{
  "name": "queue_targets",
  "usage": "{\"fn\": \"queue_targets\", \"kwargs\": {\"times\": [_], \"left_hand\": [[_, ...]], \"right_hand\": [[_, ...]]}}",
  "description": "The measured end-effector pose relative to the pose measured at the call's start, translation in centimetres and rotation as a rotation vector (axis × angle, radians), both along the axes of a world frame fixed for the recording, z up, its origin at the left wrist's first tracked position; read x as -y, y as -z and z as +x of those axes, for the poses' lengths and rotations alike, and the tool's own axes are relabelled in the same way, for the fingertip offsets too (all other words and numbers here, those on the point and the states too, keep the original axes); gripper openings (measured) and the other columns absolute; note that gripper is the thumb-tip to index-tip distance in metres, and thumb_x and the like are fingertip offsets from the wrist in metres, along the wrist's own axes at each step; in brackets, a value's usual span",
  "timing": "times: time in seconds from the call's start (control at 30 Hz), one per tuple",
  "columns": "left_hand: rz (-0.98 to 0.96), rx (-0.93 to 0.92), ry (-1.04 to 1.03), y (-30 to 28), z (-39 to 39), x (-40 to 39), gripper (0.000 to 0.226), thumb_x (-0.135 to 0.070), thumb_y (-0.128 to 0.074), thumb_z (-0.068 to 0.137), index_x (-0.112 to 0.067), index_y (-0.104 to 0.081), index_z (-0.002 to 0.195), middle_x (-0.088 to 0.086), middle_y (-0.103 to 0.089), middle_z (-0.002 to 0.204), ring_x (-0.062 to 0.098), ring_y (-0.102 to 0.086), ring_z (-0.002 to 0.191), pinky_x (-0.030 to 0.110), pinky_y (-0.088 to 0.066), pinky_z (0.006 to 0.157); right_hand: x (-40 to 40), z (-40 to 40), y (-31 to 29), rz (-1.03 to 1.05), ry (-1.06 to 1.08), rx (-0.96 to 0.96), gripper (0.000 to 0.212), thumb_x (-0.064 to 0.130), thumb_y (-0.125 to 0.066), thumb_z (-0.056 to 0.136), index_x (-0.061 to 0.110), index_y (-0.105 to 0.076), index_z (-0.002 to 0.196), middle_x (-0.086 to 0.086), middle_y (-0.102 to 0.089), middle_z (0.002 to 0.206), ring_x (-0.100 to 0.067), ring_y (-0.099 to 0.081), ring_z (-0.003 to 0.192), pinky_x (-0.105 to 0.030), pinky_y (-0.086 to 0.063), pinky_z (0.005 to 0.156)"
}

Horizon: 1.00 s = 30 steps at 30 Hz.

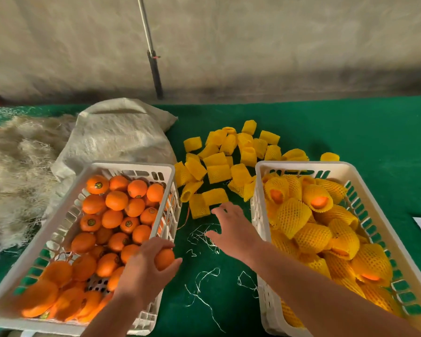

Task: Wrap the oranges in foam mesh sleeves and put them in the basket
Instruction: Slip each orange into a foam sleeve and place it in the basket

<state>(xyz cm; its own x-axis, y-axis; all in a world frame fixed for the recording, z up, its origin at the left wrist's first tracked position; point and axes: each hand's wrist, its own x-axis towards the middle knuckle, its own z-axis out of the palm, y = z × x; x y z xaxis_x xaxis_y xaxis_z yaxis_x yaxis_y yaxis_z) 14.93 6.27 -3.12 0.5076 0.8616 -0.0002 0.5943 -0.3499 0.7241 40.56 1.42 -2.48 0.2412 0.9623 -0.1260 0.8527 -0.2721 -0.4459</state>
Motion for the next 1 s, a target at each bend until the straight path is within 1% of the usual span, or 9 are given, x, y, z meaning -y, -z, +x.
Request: {"fn": "queue_targets", "kwargs": {"times": [0.07,0.13,0.27,0.53,0.63,0.7,0.77,0.9,1.0], "left_hand": [[0.117,-0.060,0.139,0.3,-0.5,-0.2,0.034,-0.066,-0.073,0.080,-0.050,-0.060,0.107,-0.034,-0.057,0.111,-0.005,-0.063,0.095,0.015,-0.057,0.074],[0.227,-0.108,0.227,0.8,-0.9,-0.2,0.036,-0.066,-0.070,0.082,-0.046,-0.062,0.111,-0.031,-0.057,0.112,-0.009,-0.060,0.097,0.007,-0.052,0.076],[0.374,-0.105,0.327,2.3,-1.1,0.0,0.035,-0.056,-0.072,0.086,-0.032,-0.068,0.112,-0.020,-0.063,0.114,-0.001,-0.061,0.102,0.019,-0.060,0.076],[0.408,-0.080,0.359,2.7,-0.7,-1.2,0.037,-0.060,-0.070,0.084,-0.033,-0.070,0.110,-0.019,-0.066,0.110,-0.001,-0.062,0.101,0.016,-0.059,0.075],[0.399,-0.057,0.363,3.0,-0.6,-1.6,0.036,-0.060,-0.070,0.085,-0.034,-0.067,0.110,-0.020,-0.063,0.110,-0.002,-0.060,0.101,0.013,-0.057,0.072],[0.421,-0.068,0.376,3.2,-0.6,-1.7,0.036,-0.061,-0.068,0.086,-0.035,-0.065,0.110,-0.020,-0.062,0.110,-0.002,-0.058,0.101,0.012,-0.056,0.070],[0.423,-0.066,0.374,3.3,-0.6,-1.7,0.035,-0.062,-0.066,0.087,-0.036,-0.065,0.110,-0.021,-0.061,0.110,-0.003,-0.056,0.101,0.012,-0.056,0.069],[0.393,-0.056,0.377,3.4,-0.5,-1.7,0.036,-0.061,-0.071,0.082,-0.035,-0.068,0.107,-0.021,-0.062,0.108,-0.003,-0.058,0.099,0.009,-0.053,0.073],[0.376,-0.069,0.397,3.3,-0.3,-1.8,0.034,-0.060,-0.074,0.077,-0.035,-0.070,0.100,-0.022,-0.062,0.103,-0.003,-0.058,0.095,0.004,-0.046,0.072]], "right_hand": [[-2.7,-0.6,1.0,-0.094,-0.029,0.052,0.062,0.050,-0.064,0.098,0.019,-0.045,0.148,-0.009,-0.037,0.153,-0.028,-0.033,0.144,-0.045,-0.048,0.110],[-5.4,-1.1,2.1,-0.186,-0.044,0.091,0.062,0.047,-0.067,0.097,0.018,-0.044,0.148,-0.012,-0.035,0.155,-0.031,-0.033,0.145,-0.049,-0.047,0.111],[-10.7,-1.4,4.6,-0.347,-0.026,0.148,0.067,0.040,-0.067,0.098,0.020,-0.037,0.154,-0.016,-0.022,0.164,-0.038,-0.024,0.152,-0.055,-0.039,0.117],[-17.9,-1.3,9.0,-0.648,0.013,0.296,0.080,0.048,-0.063,0.099,0.018,-0.024,0.162,-0.021,0.003,0.170,-0.046,-0.011,0.154,-0.057,-0.033,0.120],[-19.1,-1.2,10.2,-0.731,0.012,0.317,0.075,0.047,-0.058,0.102,0.009,-0.030,0.160,-0.023,-0.012,0.169,-0.044,-0.016,0.154,-0.055,-0.028,0.122],[-19.0,-0.9,10.2,-0.706,-0.006,0.336,0.055,0.041,-0.053,0.104,0.009,-0.047,0.148,-0.022,-0.037,0.157,-0.040,-0.032,0.146,-0.051,-0.033,0.119],[-18.3,-0.5,10.2,-0.647,-0.036,0.322,0.042,0.036,-0.052,0.105,0.012,-0.052,0.138,-0.018,-0.047,0.148,-0.038,-0.039,0.139,-0.051,-0.034,0.116],[-17.0,0.3,10.3,-0.598,-0.047,0.197,0.073,0.044,-0.059,0.102,0.016,-0.026,0.160,-0.022,-0.016,0.167,-0.045,-0.014,0.154,-0.056,-0.023,0.123],[-17.0,1.0,10.5,-0.677,-0.100,0.258,0.073,0.046,-0.053,0.105,0.010,-0.023,0.162,-0.025,-0.013,0.168,-0.047,-0.015,0.154,-0.056,-0.023,0.123]]}}
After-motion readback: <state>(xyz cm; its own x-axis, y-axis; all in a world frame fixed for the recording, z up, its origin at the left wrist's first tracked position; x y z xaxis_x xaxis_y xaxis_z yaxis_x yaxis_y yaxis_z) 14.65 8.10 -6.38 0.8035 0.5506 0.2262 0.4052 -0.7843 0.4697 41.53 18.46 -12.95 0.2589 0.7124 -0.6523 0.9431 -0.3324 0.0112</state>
